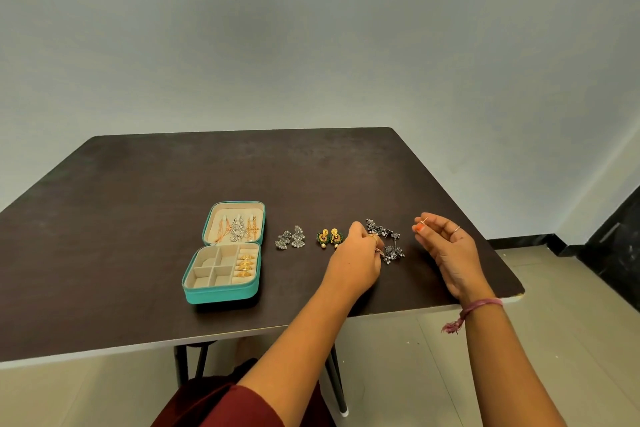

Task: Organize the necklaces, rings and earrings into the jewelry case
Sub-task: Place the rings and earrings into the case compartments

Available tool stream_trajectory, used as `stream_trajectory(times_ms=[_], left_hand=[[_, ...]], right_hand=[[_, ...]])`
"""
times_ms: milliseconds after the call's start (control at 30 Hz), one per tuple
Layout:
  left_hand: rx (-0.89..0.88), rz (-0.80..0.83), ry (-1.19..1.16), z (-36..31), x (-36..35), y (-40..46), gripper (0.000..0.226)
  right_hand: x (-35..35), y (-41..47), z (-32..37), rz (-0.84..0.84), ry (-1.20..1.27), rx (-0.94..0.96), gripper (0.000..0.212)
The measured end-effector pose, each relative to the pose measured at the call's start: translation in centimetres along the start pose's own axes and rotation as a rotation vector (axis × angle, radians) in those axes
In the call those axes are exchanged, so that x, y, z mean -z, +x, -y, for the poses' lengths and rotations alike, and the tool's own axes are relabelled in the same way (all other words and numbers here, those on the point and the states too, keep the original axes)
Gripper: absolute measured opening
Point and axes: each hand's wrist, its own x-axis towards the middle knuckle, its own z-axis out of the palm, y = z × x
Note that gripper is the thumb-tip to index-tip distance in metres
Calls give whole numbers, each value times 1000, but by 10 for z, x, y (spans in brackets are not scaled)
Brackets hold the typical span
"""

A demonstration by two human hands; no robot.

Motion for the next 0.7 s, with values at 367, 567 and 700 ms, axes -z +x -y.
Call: stream_trajectory(times_ms=[367,567,700], left_hand=[[-45,-252,-144,1,10,0,20],[97,-272,-574,-11,33,-9,11],[125,-267,-824,-15,48,-19,13]], right_hand=[[-1,-6,-1,3,-155,109,19],[-7,-17,1,-20,-164,126,16],[-14,-26,9,13,-192,104,24]])
